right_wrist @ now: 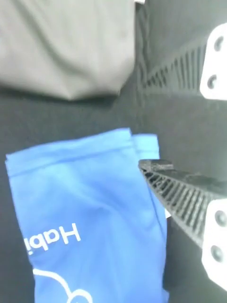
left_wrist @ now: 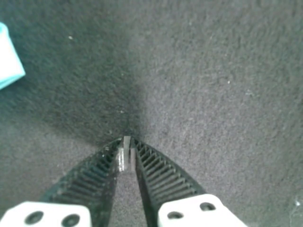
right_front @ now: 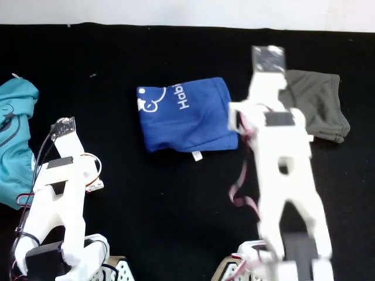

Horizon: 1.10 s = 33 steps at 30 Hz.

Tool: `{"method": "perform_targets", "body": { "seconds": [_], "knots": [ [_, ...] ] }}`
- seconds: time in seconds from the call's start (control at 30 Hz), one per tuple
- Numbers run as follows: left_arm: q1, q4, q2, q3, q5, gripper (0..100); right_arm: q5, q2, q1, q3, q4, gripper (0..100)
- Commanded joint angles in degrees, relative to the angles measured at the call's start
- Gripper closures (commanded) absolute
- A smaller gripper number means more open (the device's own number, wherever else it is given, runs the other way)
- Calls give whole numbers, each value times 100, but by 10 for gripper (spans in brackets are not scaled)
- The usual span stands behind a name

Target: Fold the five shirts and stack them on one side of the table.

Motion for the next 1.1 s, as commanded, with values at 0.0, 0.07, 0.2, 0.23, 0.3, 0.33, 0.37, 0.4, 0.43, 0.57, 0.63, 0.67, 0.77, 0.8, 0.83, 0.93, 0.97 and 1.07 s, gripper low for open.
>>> {"method": "perform_targets", "body": {
  "seconds": [0.0,0.07,0.2,0.23,0.3,0.33,0.37,0.4,0.43,0.57,0.63,0.67,0.77,0.8,0.83,0.93,0.97,1.07],
  "knots": [
    [-48,-185,22,13,44,969,-185,1719,-347,-1411,84,682],
    [-57,-185,22,13,44,969,-202,2369,-479,-2018,277,680],
    [-57,-185,22,13,44,969,-202,3380,-778,-3160,541,680],
    [-57,-185,22,13,44,969,-202,3591,-787,-3433,549,680],
    [-57,-185,22,13,44,969,-202,4022,-778,-3864,549,680],
    [-57,-185,22,13,44,969,-202,4233,-769,-4031,567,680],
    [-57,-185,22,13,44,969,-202,4435,-769,-4198,655,680],
    [-57,-185,22,13,44,969,-202,4637,-769,-4330,725,680],
    [-57,-185,22,13,53,969,-202,4822,-769,-4462,787,679],
    [-57,-185,22,22,53,969,-202,5552,-778,-4927,875,679],
    [-57,-185,22,22,53,969,-202,5868,-804,-5112,884,681],
    [-57,-185,22,22,53,969,-202,5991,-804,-5182,927,687],
    [-57,-185,22,22,53,969,-202,6264,-804,-5525,1262,851],
    [-57,-185,22,22,53,969,-193,6343,-804,-5666,1367,943],
    [-57,-185,22,22,53,969,-167,6413,-804,-5780,1455,998],
    [-57,-185,22,22,53,969,-158,6554,-760,-6141,1745,960],
    [-57,-185,22,22,53,969,-158,6571,-716,-6281,1842,981],
    [-57,-185,22,22,53,969,-149,6571,-558,-6818,2273,991]
  ]
}}
